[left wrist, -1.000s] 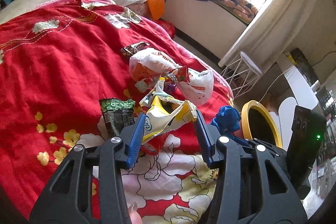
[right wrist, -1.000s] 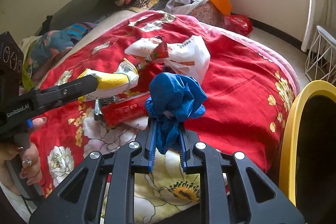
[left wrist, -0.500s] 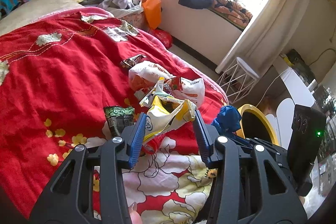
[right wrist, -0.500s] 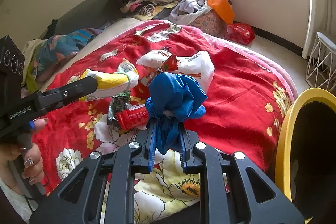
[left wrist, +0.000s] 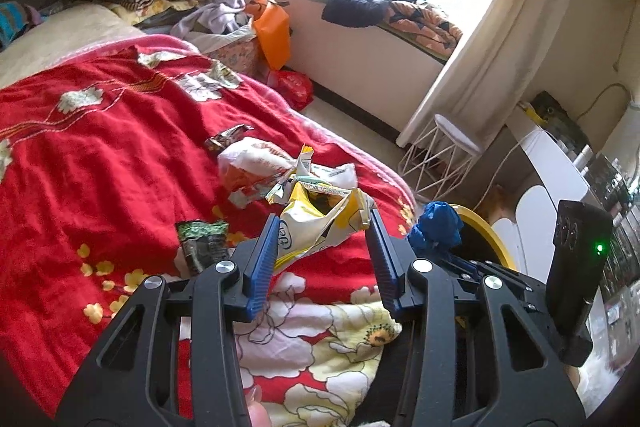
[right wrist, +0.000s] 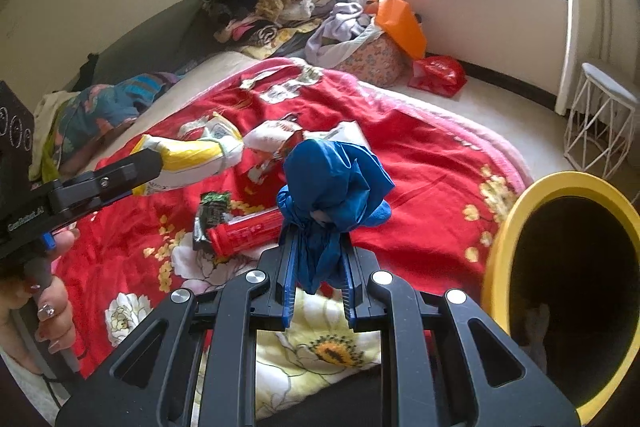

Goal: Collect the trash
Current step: 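Carry the blue bag and yellow-white wrapper with both grippers over the yellow bin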

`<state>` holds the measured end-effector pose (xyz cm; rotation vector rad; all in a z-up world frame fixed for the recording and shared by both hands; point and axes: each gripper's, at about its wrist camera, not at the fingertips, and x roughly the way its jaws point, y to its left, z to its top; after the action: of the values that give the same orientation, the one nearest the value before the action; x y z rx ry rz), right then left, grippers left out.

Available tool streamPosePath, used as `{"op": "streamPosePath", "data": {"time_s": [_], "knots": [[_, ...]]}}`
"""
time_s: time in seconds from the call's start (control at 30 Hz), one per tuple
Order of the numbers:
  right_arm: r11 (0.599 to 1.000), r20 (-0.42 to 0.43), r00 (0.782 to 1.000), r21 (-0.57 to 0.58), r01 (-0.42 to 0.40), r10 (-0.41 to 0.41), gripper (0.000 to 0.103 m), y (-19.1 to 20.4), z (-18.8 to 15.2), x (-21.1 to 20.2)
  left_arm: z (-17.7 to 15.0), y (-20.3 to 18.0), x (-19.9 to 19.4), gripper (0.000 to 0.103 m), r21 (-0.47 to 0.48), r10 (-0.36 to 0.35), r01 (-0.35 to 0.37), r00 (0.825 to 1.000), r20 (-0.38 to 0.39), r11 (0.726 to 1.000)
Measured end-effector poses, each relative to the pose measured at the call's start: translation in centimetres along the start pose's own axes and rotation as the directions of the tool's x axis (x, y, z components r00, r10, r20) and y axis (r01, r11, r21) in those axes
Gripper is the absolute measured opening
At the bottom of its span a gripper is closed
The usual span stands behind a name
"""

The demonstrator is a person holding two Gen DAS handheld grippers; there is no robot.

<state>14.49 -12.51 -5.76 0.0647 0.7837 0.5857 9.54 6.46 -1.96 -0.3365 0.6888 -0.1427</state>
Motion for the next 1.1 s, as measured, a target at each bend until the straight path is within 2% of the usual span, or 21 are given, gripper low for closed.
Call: {"op": "streamPosePath", "data": {"time_s": [0.57,1.1], "knots": [[0.987,0.063,0.993,0.135,0.091,-0.100,0.018,-6.3,-0.5,-3.7,-0.6,-5.4,1.8,0.036,0.082,-0.075,0.077,0.997,-0.026,0.994],[0.942,0.091,0.971,0.277,0.188,-0.220,0.018,-13.2,-2.5,-7.3,-1.4,-11.0,5.0,0.036,0.153,-0.150,0.162,0.985,-0.083,0.975]]}}
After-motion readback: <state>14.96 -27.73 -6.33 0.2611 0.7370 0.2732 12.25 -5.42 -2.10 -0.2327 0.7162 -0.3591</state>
